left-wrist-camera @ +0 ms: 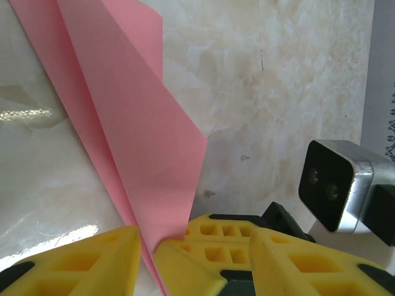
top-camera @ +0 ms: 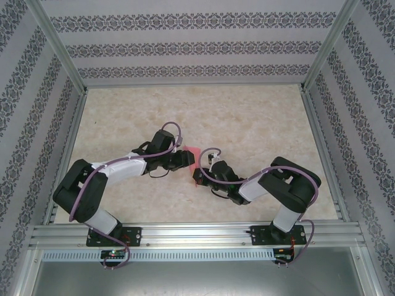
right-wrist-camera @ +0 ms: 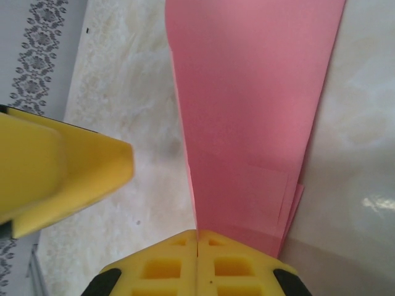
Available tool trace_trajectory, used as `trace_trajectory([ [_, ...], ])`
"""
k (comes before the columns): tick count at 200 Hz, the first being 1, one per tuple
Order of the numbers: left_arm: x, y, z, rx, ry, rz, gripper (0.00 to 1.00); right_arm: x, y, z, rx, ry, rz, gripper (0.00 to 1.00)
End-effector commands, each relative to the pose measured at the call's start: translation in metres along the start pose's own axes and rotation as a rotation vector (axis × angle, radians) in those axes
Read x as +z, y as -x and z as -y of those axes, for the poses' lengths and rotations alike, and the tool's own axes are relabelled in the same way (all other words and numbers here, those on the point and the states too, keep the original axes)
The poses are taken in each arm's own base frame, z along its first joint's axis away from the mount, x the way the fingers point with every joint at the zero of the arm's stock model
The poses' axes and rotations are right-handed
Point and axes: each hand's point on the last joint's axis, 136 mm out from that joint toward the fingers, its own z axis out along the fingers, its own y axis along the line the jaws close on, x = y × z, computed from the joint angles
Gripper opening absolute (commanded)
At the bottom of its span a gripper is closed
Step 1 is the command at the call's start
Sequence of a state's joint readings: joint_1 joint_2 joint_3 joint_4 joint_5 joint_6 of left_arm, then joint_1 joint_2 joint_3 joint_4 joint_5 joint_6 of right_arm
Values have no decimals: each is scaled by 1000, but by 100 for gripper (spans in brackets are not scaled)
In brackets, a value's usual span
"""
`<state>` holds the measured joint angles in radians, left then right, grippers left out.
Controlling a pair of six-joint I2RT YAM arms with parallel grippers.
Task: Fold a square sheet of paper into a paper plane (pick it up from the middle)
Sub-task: Fold the wing for the fifth time at the center of the table.
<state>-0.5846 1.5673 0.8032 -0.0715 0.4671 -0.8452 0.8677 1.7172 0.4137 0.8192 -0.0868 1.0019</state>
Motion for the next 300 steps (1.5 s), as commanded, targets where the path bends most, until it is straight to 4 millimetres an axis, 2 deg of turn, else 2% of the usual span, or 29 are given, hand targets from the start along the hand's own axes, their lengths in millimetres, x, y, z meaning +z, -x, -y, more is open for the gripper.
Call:
trace_trajectory([
  [1,2,10,17,48,-76,17,51,2,-1,-10,52,62,-22,0],
  [30,11,13,20,41,-103,6,51,5,-1,-6,96,83,-12,0],
  [67,27,12,12,19,-105,-16,51,5,-1,1,114,69,3,1],
  [91,29,15,12,19,-107,-5,51,1,-1,6,105,34,9,8],
  [124,33,17,11,22,-98,-10,51,-2,-5,17,85,-36,-8,24],
  [141,34,17,10,19,-95,-13,51,-1,-6,16,67,-51,-16,25],
  [171,35,17,8,20,-90,-11,51,2,-10,20,24,-122,-42,22],
  [234,35,21,10,31,-79,-4,51,-2,-5,17,35,-124,-16,2],
  [300,35,21,15,59,-97,-19,53,-5,1,3,123,15,-12,0],
])
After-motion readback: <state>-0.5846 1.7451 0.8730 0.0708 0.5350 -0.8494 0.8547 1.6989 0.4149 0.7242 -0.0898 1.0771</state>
